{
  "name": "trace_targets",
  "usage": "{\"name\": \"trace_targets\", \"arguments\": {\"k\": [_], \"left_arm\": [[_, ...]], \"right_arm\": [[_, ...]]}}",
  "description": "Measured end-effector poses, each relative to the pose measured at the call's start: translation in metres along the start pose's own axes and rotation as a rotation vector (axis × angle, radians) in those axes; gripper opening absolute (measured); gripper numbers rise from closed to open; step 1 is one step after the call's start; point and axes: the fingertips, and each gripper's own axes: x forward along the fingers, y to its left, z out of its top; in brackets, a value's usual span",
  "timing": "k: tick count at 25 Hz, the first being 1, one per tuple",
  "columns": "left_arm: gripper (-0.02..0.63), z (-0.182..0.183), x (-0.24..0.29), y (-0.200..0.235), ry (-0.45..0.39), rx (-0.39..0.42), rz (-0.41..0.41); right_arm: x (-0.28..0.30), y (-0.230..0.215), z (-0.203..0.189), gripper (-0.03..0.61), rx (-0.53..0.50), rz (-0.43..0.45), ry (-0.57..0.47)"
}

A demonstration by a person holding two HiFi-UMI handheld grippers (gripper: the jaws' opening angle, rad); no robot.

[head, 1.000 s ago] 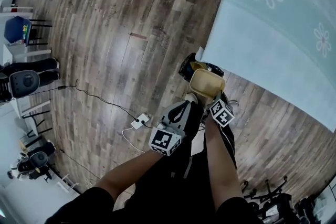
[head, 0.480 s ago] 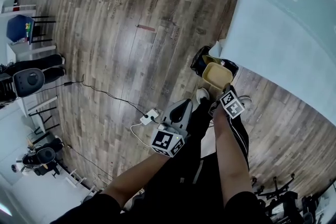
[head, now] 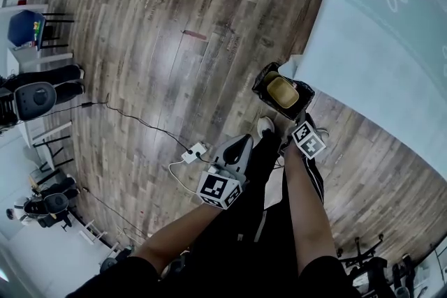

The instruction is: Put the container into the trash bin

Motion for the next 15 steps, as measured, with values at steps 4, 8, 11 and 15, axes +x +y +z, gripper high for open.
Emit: {"name": "trace_targets", "arguments": {"k": [4, 8, 11, 15], "left_arm": [[0.014, 0.007, 0.003, -0.014, -0.002, 0.007, -0.011], [0.014, 0.02, 0.007, -0.026, -0.012, 0.026, -0.013], [0.014, 0.034, 0.006, -0.044, -0.018, 0.046, -0.026], [0.014, 0.05, 0.007, -0.073, -0.027, 0.057, -0.075]], "right_arm": [[-0.018, 0.02, 0.008, 0.069, -0.042, 0.082, -0.005], [-0.045, 0.043, 0.021, 0.069, -0.079, 0.158, -0.025], [-0.078, 0.05, 0.036, 0.069, -0.09, 0.2, -0.042], [-0.131, 0.055, 0.061, 0.069, -0.165, 0.251, -0.089]]}}
